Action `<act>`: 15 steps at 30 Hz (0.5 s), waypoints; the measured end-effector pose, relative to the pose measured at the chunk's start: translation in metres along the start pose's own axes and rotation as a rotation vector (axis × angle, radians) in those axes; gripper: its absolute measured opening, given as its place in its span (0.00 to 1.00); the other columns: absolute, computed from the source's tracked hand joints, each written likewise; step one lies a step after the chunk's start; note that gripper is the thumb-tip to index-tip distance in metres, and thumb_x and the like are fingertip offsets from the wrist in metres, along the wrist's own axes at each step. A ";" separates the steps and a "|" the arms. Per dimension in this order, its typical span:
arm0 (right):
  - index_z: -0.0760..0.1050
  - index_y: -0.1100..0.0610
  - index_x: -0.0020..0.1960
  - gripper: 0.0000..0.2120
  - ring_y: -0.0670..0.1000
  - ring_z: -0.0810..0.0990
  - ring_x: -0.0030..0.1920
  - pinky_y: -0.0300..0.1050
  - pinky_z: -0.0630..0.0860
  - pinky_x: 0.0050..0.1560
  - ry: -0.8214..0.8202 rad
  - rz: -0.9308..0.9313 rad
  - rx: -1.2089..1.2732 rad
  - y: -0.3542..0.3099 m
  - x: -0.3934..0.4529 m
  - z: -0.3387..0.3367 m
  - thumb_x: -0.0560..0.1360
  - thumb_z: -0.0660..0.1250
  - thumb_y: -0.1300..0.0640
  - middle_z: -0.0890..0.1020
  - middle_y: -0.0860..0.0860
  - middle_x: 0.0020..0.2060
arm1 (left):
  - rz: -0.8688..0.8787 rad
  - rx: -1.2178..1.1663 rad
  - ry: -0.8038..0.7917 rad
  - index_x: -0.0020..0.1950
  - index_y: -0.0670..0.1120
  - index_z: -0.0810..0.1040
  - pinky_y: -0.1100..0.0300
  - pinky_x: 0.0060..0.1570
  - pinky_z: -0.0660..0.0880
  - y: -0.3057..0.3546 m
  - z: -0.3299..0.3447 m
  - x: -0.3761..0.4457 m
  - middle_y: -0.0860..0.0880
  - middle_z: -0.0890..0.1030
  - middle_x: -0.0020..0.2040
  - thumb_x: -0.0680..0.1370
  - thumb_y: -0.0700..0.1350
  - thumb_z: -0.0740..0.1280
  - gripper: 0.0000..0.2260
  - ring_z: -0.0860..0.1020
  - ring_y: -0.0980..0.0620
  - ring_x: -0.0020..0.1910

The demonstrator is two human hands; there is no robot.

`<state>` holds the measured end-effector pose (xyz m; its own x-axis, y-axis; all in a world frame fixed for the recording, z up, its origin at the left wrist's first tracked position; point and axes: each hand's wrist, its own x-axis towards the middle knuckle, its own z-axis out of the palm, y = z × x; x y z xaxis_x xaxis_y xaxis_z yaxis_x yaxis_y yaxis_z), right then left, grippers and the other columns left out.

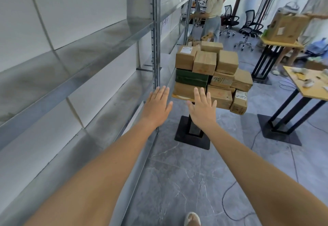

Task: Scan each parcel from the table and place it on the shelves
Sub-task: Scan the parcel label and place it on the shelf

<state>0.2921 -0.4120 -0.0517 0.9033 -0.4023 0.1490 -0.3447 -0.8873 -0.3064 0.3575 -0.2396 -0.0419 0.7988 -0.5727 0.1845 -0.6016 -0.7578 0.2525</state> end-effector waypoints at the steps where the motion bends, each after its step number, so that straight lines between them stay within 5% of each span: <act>1: 0.45 0.53 0.83 0.30 0.59 0.45 0.82 0.64 0.46 0.78 -0.002 0.005 0.005 0.007 0.013 0.002 0.86 0.50 0.44 0.48 0.53 0.83 | 0.000 0.001 0.000 0.84 0.44 0.47 0.52 0.80 0.41 0.003 0.003 0.013 0.46 0.48 0.84 0.87 0.52 0.49 0.27 0.44 0.49 0.83; 15: 0.45 0.52 0.83 0.30 0.59 0.45 0.82 0.64 0.45 0.78 -0.052 -0.074 0.022 0.090 0.204 0.012 0.86 0.50 0.44 0.48 0.53 0.83 | -0.062 -0.052 0.051 0.83 0.44 0.49 0.52 0.79 0.43 0.048 0.044 0.208 0.45 0.51 0.84 0.87 0.52 0.51 0.27 0.47 0.47 0.83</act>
<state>0.4489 -0.5712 -0.0605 0.9382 -0.3234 0.1230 -0.2715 -0.9086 -0.3174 0.4939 -0.4091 -0.0336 0.8347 -0.5069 0.2150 -0.5506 -0.7737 0.3134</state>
